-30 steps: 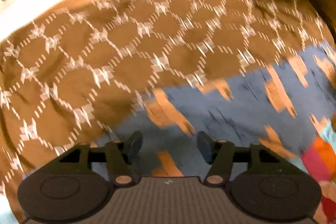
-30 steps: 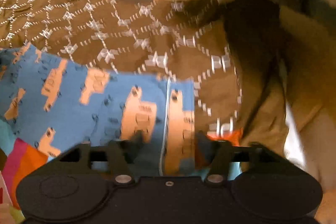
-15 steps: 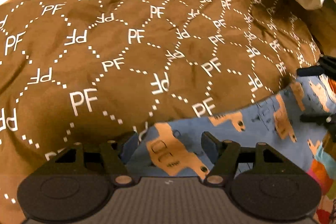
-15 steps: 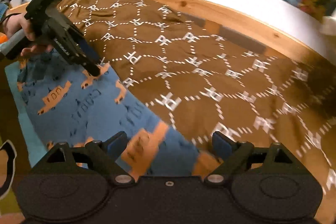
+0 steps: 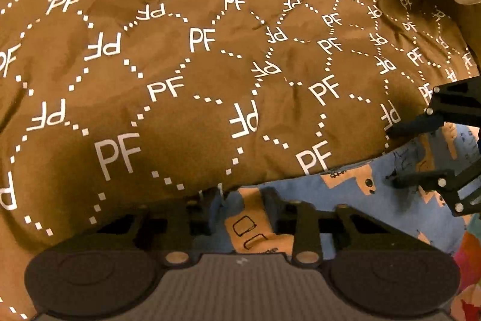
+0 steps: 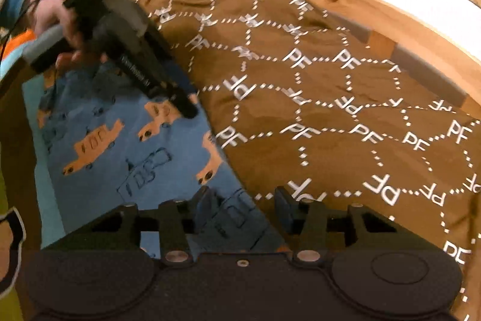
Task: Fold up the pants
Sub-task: 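Release the pants and move both grippers over the folded pants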
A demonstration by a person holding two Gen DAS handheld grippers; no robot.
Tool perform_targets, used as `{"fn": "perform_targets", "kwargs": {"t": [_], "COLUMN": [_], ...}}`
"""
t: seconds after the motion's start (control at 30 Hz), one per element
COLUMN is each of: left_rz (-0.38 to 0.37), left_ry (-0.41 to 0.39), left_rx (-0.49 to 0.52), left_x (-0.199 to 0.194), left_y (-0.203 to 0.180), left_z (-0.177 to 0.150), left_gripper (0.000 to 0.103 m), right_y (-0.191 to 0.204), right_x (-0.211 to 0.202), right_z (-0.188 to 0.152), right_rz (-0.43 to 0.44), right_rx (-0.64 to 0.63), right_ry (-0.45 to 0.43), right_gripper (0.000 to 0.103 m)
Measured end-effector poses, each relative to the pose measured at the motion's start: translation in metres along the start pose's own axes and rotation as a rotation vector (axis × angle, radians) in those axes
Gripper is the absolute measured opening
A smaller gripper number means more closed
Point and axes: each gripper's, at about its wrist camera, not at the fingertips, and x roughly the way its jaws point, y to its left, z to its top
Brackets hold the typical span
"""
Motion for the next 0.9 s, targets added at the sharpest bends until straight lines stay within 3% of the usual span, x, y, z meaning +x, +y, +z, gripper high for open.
{"fn": "perform_targets", "kwargs": {"t": [0.03, 0.07, 0.1, 0.17, 0.23, 0.33, 0.37, 0.43, 0.5, 0.6, 0.73, 0.9], "left_rz": [0.011, 0.023, 0.034, 0.048, 0.056, 0.083, 0.096, 0.111, 0.111, 0.080, 0.035, -0.003], "left_ry": [-0.003, -0.012, -0.023, -0.061, -0.095, -0.079, -0.072, -0.074, -0.079, -0.122, -0.138, -0.063], "left_rx": [0.008, 0.010, 0.009, 0.008, 0.005, 0.017, 0.025, 0.029, 0.043, 0.077, 0.146, 0.329], "left_x": [0.001, 0.001, 0.000, -0.006, -0.011, -0.006, -0.004, -0.003, -0.008, -0.028, -0.052, -0.063], "left_y": [-0.002, -0.004, -0.006, -0.008, -0.009, -0.012, -0.013, -0.017, -0.021, -0.027, -0.045, -0.078], "left_z": [0.001, 0.001, 0.001, 0.001, 0.001, -0.001, -0.001, -0.001, -0.002, -0.013, -0.046, -0.098], "left_gripper": [0.011, 0.011, 0.010, 0.009, 0.009, 0.009, 0.009, 0.010, 0.011, 0.015, 0.042, 0.046], "right_y": [0.002, 0.004, 0.004, 0.004, 0.008, 0.008, 0.008, 0.007, 0.011, 0.025, 0.052, 0.074], "right_x": [0.003, 0.006, 0.009, 0.008, 0.005, 0.006, 0.008, 0.009, -0.002, -0.023, -0.042, -0.068], "right_z": [-0.001, 0.000, 0.000, 0.002, 0.003, 0.003, 0.002, 0.001, -0.001, -0.009, -0.027, -0.053], "right_rz": [-0.016, -0.040, -0.052, -0.049, -0.076, -0.095, -0.104, -0.122, -0.145, -0.124, -0.097, -0.098], "right_rx": [-0.012, -0.024, -0.028, -0.023, -0.047, -0.047, -0.039, -0.034, -0.028, -0.042, -0.085, -0.093], "right_ry": [0.012, 0.023, 0.030, 0.025, 0.009, 0.010, 0.021, 0.025, -0.006, -0.048, -0.033, -0.036], "right_gripper": [0.037, 0.024, 0.016, 0.009, 0.006, 0.007, 0.016, 0.024, 0.046, 0.064, 0.074, 0.072]}}
